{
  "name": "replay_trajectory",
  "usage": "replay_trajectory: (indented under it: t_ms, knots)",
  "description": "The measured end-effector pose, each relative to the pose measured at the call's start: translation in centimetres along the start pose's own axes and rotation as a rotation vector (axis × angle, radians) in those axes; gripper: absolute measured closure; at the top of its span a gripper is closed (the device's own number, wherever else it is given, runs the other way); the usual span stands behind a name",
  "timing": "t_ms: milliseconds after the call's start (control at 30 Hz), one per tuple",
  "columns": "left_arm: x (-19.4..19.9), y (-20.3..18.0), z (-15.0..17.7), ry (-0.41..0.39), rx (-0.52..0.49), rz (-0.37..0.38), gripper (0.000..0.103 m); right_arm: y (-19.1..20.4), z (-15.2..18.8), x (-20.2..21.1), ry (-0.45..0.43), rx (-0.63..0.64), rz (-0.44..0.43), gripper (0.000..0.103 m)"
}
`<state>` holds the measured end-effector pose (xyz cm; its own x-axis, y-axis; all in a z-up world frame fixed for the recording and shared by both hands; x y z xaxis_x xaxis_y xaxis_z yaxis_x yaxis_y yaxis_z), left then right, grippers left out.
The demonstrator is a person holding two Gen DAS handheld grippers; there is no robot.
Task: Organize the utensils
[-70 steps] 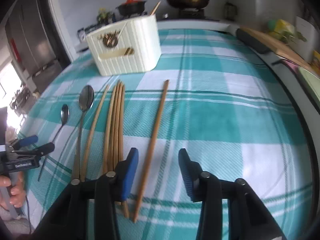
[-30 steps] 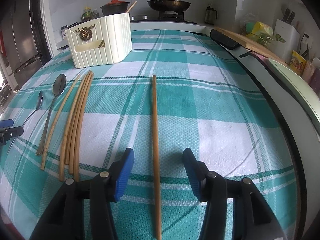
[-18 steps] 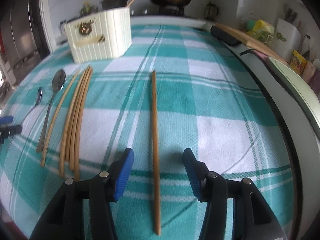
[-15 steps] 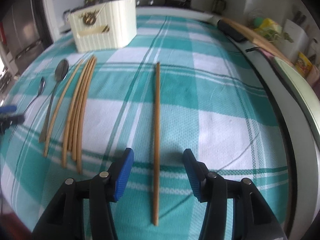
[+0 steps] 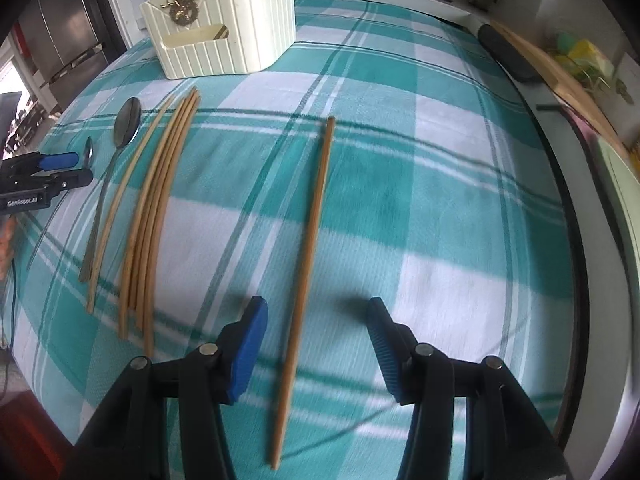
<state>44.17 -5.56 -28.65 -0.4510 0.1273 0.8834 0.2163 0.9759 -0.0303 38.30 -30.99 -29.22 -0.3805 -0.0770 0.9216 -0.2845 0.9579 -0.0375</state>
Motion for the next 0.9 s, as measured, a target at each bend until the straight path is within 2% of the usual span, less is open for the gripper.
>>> replay_trajectory:
  t_ms: [67, 200, 300, 333, 367, 400, 500, 600, 900]
  knots:
    - [-0.1, -0.2, -0.4, -0.004, -0.009, 0.005, 0.055, 0.1, -1.2, -0.7, 0.007, 0.025, 0.008, 0.051]
    - [-0.1, -0.5, -0.6, -0.009, -0.018, 0.028, 0.066, 0.1, -4.7, -2.3, 0.003, 0.018, 0.001, 0.051]
    - [-0.1, -0.5, -0.8, -0.016, -0.012, 0.051, 0.067, 0.2, -7.2, -3.2, -0.012, 0.006, 0.014, 0.073]
    - [-0.2, -0.4, -1.0, -0.018, -0.009, 0.056, 0.067, 0.3, -7.8, -3.4, -0.013, 0.006, 0.012, 0.087]
    - [-0.2, -0.4, -1.1, -0.022, -0.005, 0.061, 0.067, 0.4, -8.3, -3.7, -0.012, 0.002, 0.009, 0.096]
    - [-0.1, -0.4, -1.2, -0.024, -0.002, 0.065, 0.067, 0.5, -8.5, -3.7, -0.009, -0.002, 0.01, 0.098]
    - [0.4, -0.4, -1.3, -0.043, 0.004, 0.072, 0.067, 0.5, -9.0, -3.2, -0.024, -0.044, -0.008, 0.098]
    - [2.0, -0.2, -1.3, -0.086, 0.013, 0.08, 0.067, 0.6, -9.1, -1.1, -0.087, -0.077, -0.03, 0.098]
    - [9.4, 0.0, -1.0, -0.238, 0.031, 0.116, 0.067, 1.9, -8.0, 9.1, -0.293, -0.068, -0.063, 0.098]
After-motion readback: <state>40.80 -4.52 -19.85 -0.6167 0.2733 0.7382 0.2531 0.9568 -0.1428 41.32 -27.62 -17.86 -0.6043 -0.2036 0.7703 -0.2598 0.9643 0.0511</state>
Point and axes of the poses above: each gripper's, at about its wrist camera, not at the fingertips, and x roughly against the way its jaws point, y to its left, z to its underside, the point moved 10 cm from there along -x, roughly the way its jaws point, and after that the axes turned 2 degrees about x, right-handed, at the moved point
